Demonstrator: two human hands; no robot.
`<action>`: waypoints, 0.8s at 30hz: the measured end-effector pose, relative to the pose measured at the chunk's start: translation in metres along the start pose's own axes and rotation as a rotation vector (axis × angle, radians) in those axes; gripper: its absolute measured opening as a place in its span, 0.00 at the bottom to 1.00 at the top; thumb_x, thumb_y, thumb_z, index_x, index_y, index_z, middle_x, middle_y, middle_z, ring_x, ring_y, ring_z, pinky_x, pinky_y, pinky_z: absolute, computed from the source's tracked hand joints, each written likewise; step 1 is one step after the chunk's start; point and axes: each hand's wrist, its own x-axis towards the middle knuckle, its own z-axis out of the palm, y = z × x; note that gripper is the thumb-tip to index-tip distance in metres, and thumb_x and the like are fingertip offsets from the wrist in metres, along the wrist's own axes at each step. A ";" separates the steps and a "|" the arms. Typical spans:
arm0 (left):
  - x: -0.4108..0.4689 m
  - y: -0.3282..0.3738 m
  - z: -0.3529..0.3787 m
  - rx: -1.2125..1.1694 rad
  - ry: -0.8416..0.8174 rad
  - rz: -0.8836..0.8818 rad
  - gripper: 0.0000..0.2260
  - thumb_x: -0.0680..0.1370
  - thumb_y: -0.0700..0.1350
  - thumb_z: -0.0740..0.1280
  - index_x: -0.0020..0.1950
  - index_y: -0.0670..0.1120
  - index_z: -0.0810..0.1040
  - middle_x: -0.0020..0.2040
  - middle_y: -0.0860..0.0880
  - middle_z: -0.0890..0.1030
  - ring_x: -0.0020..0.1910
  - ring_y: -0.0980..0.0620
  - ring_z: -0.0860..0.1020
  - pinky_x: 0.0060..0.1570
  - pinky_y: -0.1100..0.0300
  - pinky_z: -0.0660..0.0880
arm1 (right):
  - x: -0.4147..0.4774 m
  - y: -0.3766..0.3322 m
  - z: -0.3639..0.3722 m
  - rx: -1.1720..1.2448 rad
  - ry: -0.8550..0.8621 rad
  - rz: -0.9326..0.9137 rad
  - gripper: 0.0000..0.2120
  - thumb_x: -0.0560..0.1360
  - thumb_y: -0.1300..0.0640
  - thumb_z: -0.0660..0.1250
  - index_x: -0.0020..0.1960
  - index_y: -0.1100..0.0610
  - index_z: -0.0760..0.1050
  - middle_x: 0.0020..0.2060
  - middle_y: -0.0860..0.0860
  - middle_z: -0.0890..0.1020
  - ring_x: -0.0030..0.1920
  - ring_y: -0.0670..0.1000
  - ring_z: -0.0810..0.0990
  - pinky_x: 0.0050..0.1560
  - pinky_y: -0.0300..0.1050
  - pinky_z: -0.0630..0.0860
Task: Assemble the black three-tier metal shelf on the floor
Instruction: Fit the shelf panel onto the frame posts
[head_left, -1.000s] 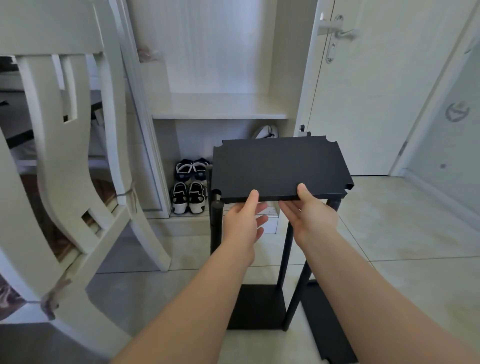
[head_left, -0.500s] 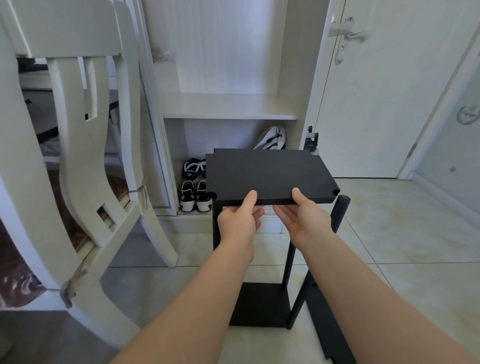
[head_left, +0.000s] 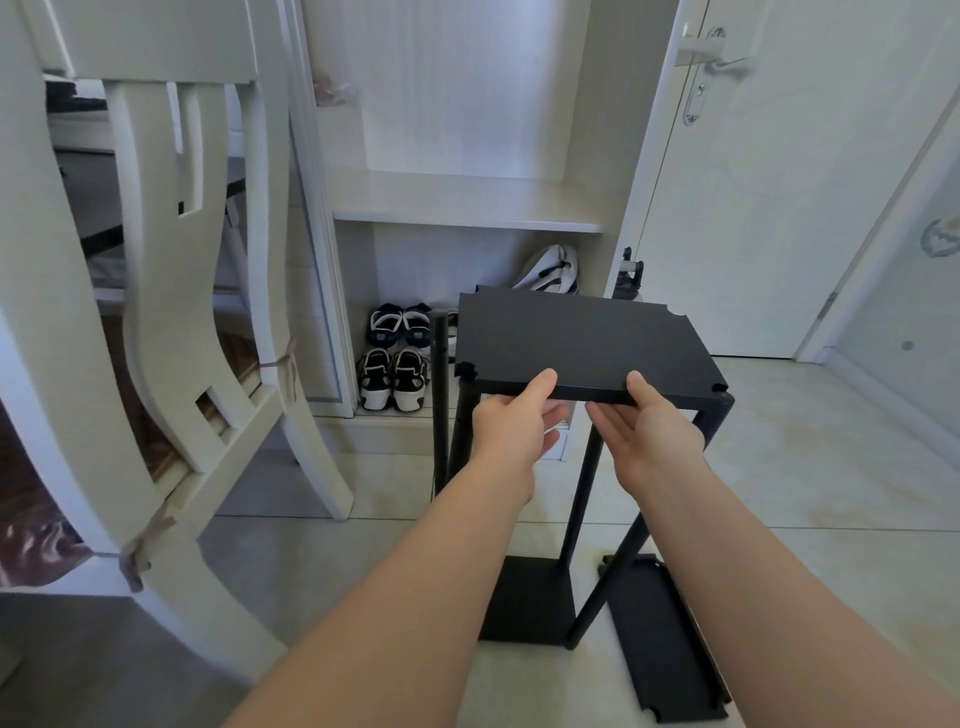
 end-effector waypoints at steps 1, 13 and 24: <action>0.000 0.000 -0.001 0.021 -0.015 -0.005 0.11 0.76 0.54 0.73 0.53 0.49 0.80 0.46 0.52 0.87 0.48 0.56 0.85 0.48 0.58 0.79 | 0.001 0.000 0.000 0.001 0.000 -0.001 0.05 0.78 0.61 0.72 0.50 0.63 0.78 0.45 0.61 0.86 0.38 0.55 0.88 0.44 0.48 0.85; 0.006 0.005 -0.076 0.828 0.283 0.061 0.18 0.75 0.51 0.73 0.59 0.47 0.72 0.46 0.52 0.76 0.45 0.52 0.78 0.40 0.55 0.75 | 0.003 -0.002 0.000 0.018 0.031 0.018 0.07 0.77 0.63 0.73 0.50 0.65 0.77 0.47 0.62 0.85 0.42 0.58 0.88 0.47 0.52 0.86; 0.009 0.000 -0.091 0.694 0.147 0.237 0.08 0.81 0.46 0.67 0.60 0.54 0.74 0.54 0.52 0.81 0.52 0.48 0.82 0.56 0.47 0.79 | 0.001 0.005 0.004 -0.033 0.053 0.014 0.07 0.76 0.64 0.74 0.46 0.64 0.76 0.42 0.62 0.85 0.34 0.56 0.87 0.42 0.51 0.86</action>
